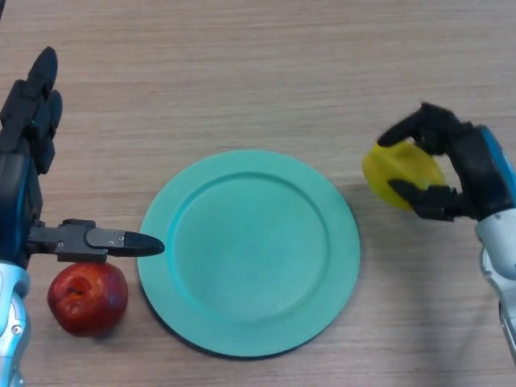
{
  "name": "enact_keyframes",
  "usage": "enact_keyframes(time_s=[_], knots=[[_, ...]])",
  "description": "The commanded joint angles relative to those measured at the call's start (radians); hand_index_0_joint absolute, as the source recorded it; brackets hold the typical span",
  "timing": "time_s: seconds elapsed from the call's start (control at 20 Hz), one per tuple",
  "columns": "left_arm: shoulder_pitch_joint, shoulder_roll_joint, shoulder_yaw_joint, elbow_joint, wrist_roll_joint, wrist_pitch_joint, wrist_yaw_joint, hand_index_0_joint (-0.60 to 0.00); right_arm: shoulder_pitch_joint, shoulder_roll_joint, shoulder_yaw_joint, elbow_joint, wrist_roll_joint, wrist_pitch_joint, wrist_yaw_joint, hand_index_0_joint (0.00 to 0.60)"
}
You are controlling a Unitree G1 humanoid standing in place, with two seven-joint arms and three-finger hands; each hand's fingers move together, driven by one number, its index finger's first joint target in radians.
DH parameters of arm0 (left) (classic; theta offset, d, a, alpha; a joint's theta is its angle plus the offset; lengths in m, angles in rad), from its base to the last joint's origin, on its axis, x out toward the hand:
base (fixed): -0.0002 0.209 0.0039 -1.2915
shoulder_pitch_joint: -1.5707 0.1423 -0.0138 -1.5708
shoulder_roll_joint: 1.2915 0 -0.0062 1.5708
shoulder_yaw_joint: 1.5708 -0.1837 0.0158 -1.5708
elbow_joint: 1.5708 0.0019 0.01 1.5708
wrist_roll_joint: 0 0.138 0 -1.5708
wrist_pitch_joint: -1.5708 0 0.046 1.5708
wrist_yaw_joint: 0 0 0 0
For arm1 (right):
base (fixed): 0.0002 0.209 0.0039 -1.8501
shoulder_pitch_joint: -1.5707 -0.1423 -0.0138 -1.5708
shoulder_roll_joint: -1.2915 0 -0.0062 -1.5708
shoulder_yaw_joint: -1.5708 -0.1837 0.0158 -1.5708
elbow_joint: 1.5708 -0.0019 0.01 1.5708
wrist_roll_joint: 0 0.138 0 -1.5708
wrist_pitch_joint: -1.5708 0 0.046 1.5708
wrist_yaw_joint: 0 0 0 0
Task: Pick up the yellow starfruit and place it on the plate
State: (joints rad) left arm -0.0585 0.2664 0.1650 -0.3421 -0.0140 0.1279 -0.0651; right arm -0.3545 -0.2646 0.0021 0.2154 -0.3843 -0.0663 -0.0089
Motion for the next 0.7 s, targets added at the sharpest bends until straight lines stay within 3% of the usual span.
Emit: enact_keyframes(time_s=[0.05,0.25,0.55,0.7], knots=[[-0.029,0.043,0.061,-0.045,0.012,-0.155,0.026,0.000,-0.017,0.014,-0.012,-0.181,0.105,0.008,0.017,0.600],[-0.028,0.042,0.059,-0.050,0.009,-0.150,0.023,0.000,0.041,0.066,0.105,-0.362,0.144,0.137,0.033,0.600],[-0.026,0.041,0.059,-0.051,0.002,-0.151,0.018,0.000,0.088,0.074,0.363,-0.356,0.176,0.138,-0.085,0.600],[-0.021,0.038,0.058,-0.049,-0.002,-0.156,0.020,0.000,0.105,0.075,0.416,-0.321,0.161,0.125,-0.071,0.600]])
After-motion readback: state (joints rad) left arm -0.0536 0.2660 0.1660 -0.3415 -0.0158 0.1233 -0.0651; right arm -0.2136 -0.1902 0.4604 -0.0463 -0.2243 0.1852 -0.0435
